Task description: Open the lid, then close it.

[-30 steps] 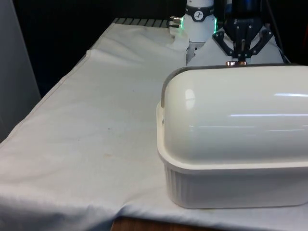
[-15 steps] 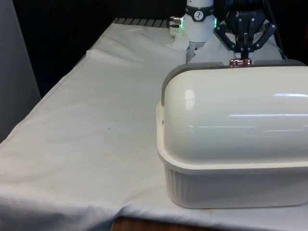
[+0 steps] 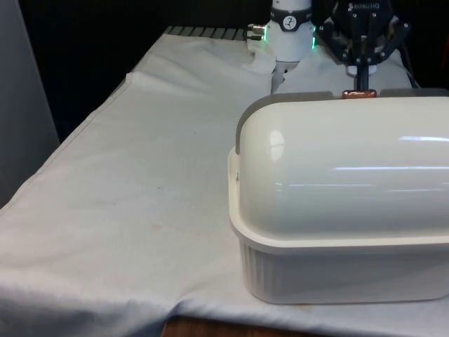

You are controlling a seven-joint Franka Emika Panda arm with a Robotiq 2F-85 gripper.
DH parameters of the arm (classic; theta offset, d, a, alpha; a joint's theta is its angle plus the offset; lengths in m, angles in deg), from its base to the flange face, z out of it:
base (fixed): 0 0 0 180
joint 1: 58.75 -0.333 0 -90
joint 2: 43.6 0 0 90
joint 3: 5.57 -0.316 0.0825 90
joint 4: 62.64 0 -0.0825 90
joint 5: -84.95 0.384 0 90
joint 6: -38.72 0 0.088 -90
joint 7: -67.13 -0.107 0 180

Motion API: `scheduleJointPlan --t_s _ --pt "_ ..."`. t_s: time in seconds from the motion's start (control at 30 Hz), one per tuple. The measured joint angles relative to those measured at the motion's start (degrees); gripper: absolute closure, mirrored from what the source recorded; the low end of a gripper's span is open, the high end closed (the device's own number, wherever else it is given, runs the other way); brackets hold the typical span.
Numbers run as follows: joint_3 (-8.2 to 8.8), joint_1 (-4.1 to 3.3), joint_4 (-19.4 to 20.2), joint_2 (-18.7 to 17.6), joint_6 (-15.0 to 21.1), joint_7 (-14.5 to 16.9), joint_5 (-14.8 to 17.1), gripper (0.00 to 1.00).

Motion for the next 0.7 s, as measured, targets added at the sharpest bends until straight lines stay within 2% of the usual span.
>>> scheduleJointPlan --t_s 0.7 --pt "0.06 0.0 -2.8 4.3 -5.4 0.0 -0.2 1.0"
